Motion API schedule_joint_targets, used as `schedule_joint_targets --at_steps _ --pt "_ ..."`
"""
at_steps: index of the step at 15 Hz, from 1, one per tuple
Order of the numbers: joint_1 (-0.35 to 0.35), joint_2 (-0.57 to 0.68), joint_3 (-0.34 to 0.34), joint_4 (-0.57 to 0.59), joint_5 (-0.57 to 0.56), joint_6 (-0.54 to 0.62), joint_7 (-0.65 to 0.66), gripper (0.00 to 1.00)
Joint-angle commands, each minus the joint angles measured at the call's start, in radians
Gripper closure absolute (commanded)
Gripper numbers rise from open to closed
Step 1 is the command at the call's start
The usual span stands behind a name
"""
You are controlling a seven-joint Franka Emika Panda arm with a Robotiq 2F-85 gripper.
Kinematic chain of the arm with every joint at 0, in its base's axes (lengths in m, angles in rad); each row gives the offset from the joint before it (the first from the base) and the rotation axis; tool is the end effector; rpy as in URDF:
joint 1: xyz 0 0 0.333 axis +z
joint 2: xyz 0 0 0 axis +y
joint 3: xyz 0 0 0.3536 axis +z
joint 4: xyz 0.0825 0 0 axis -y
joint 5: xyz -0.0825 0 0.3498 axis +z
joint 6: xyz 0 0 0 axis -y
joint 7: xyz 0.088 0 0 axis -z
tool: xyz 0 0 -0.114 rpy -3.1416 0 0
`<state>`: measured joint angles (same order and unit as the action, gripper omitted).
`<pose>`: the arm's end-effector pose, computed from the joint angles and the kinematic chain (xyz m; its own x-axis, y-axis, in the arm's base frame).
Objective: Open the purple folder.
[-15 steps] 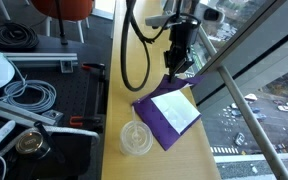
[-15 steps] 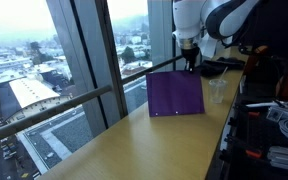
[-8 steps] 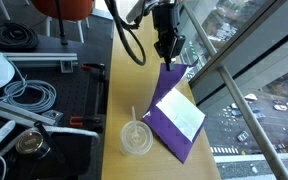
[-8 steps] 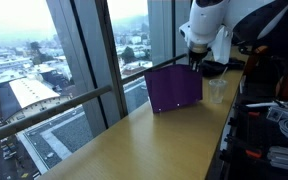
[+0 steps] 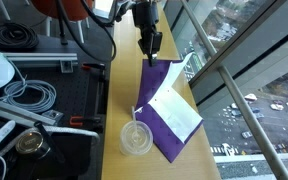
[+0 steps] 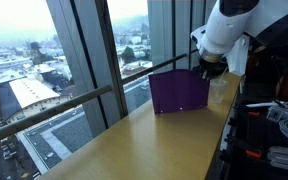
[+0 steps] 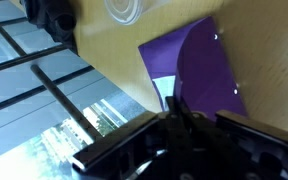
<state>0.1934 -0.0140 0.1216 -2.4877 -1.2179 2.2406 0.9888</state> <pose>0.4247 0.1041 0.3470 0.9171 0.3324 0.2200 0.0749 -0.6859 0.7238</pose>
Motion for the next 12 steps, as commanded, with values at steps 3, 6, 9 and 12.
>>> schedule_joint_targets --at_steps 3,6,9,12 --pt "-0.007 -0.026 0.028 -0.026 -0.006 0.097 0.077 1.00" --pt "-0.009 -0.013 0.029 -0.016 0.011 0.153 0.098 1.00" --pt "-0.006 -0.003 0.033 -0.013 0.043 0.168 0.110 1.00" --pt "-0.002 -0.002 0.040 -0.029 0.054 0.171 0.128 1.00"
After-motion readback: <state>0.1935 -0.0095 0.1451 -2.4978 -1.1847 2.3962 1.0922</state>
